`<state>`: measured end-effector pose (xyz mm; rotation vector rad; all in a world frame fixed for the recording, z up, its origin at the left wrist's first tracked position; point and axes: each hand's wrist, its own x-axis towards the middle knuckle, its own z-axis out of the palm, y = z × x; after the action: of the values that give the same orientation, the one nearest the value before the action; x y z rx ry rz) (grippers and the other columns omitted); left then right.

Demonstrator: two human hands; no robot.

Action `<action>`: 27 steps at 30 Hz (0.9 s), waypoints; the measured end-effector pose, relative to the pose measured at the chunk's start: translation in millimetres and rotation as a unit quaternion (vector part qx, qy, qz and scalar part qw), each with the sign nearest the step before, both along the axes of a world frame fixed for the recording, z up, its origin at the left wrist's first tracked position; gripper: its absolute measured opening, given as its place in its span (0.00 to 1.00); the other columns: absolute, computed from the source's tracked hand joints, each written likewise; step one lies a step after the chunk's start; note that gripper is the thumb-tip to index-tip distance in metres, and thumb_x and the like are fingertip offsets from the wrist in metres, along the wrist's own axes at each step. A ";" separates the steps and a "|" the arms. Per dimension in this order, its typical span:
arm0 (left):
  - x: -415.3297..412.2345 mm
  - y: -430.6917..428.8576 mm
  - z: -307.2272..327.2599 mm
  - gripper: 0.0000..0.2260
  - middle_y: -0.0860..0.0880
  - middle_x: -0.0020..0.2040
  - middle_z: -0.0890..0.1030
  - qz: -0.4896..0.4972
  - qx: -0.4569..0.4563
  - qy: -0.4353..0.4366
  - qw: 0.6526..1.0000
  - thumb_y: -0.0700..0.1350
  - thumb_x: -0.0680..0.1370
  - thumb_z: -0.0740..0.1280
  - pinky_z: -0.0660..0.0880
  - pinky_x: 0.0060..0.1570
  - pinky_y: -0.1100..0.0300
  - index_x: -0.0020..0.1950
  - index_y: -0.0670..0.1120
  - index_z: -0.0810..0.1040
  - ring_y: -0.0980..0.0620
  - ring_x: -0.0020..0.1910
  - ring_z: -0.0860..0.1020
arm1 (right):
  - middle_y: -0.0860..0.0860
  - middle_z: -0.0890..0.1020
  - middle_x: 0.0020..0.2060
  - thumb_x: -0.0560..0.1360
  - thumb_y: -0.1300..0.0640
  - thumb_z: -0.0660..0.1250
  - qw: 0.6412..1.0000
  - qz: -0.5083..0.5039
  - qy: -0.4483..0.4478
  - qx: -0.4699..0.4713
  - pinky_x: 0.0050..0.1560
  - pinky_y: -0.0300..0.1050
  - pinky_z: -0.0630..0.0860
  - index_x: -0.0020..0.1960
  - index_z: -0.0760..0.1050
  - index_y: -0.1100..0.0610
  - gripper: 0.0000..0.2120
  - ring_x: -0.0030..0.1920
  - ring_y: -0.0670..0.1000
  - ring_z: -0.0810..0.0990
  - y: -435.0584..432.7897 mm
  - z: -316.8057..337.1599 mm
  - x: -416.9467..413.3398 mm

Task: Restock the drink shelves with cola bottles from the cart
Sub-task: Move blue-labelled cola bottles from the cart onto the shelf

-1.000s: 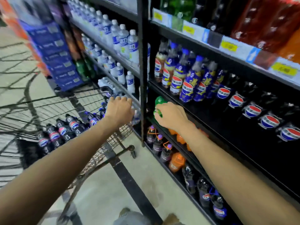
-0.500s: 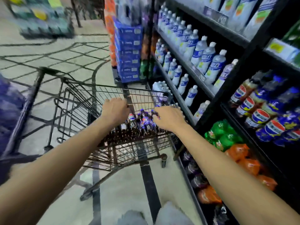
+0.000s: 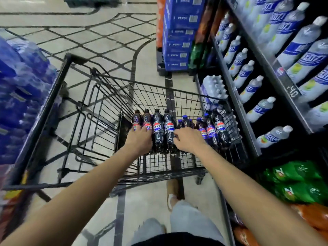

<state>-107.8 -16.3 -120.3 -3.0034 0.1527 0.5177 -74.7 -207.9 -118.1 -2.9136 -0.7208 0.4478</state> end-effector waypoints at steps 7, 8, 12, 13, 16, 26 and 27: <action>61.3 -16.9 -60.9 0.19 0.44 0.69 0.70 0.007 0.013 0.107 0.994 0.50 0.79 0.59 0.63 0.68 0.45 0.69 0.45 0.69 0.43 0.68 0.68 | 0.52 0.79 0.45 0.79 0.51 0.58 0.994 0.025 0.098 -0.032 0.46 0.48 0.69 0.50 0.73 0.55 0.09 0.49 0.55 0.78 -4.3 -67.3 77.7; 68.3 -18.8 -68.3 0.19 0.44 0.68 0.71 0.014 0.008 0.118 0.993 0.50 0.79 0.59 0.64 0.67 0.46 0.68 0.45 0.69 0.43 0.67 0.68 | 0.52 0.79 0.44 0.80 0.51 0.58 0.993 0.025 0.111 -0.038 0.46 0.48 0.69 0.50 0.73 0.55 0.09 0.49 0.55 0.78 -4.7 -77.1 86.8; 91.4 -24.2 -99.0 0.21 0.44 0.67 0.72 0.076 -0.036 0.143 0.986 0.53 0.80 0.59 0.65 0.65 0.47 0.69 0.45 0.67 0.43 0.66 0.69 | 0.54 0.79 0.48 0.80 0.50 0.57 0.986 0.026 0.159 -0.049 0.45 0.47 0.66 0.55 0.74 0.57 0.13 0.53 0.56 0.77 -4.5 -115.1 116.0; 96.0 -24.3 -106.9 0.22 0.44 0.67 0.72 0.088 -0.044 0.149 0.984 0.54 0.80 0.59 0.65 0.65 0.47 0.71 0.45 0.65 0.43 0.67 0.68 | 0.54 0.79 0.48 0.80 0.50 0.57 0.984 0.023 0.171 -0.049 0.45 0.47 0.67 0.55 0.75 0.57 0.13 0.53 0.57 0.77 -3.4 -124.5 121.7; 105.9 -21.6 -129.3 0.26 0.44 0.69 0.69 0.108 -0.048 0.160 0.980 0.54 0.80 0.58 0.63 0.66 0.47 0.74 0.45 0.60 0.43 0.68 0.66 | 0.55 0.79 0.51 0.81 0.49 0.57 0.980 -0.007 0.190 -0.053 0.48 0.50 0.71 0.58 0.74 0.59 0.16 0.55 0.57 0.77 1.7 -151.2 135.4; 131.3 -21.1 -184.1 0.30 0.42 0.70 0.68 0.291 -0.160 0.158 0.930 0.54 0.79 0.62 0.67 0.64 0.48 0.76 0.41 0.57 0.43 0.69 0.66 | 0.57 0.76 0.63 0.74 0.34 0.64 0.911 -0.248 0.329 0.014 0.51 0.49 0.73 0.69 0.64 0.61 0.37 0.62 0.59 0.76 32.8 -223.6 158.3; 131.7 -24.0 -188.0 0.31 0.42 0.71 0.67 0.314 -0.178 0.153 0.920 0.54 0.79 0.63 0.67 0.64 0.48 0.76 0.41 0.56 0.43 0.70 0.65 | 0.57 0.75 0.64 0.73 0.35 0.66 0.902 -0.265 0.342 0.021 0.53 0.49 0.73 0.70 0.62 0.61 0.39 0.63 0.59 0.75 34.2 -228.0 158.4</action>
<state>23.9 -40.3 -308.3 -3.2488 -0.8145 1.1231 83.7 -173.8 -346.0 -2.4635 0.1552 1.2412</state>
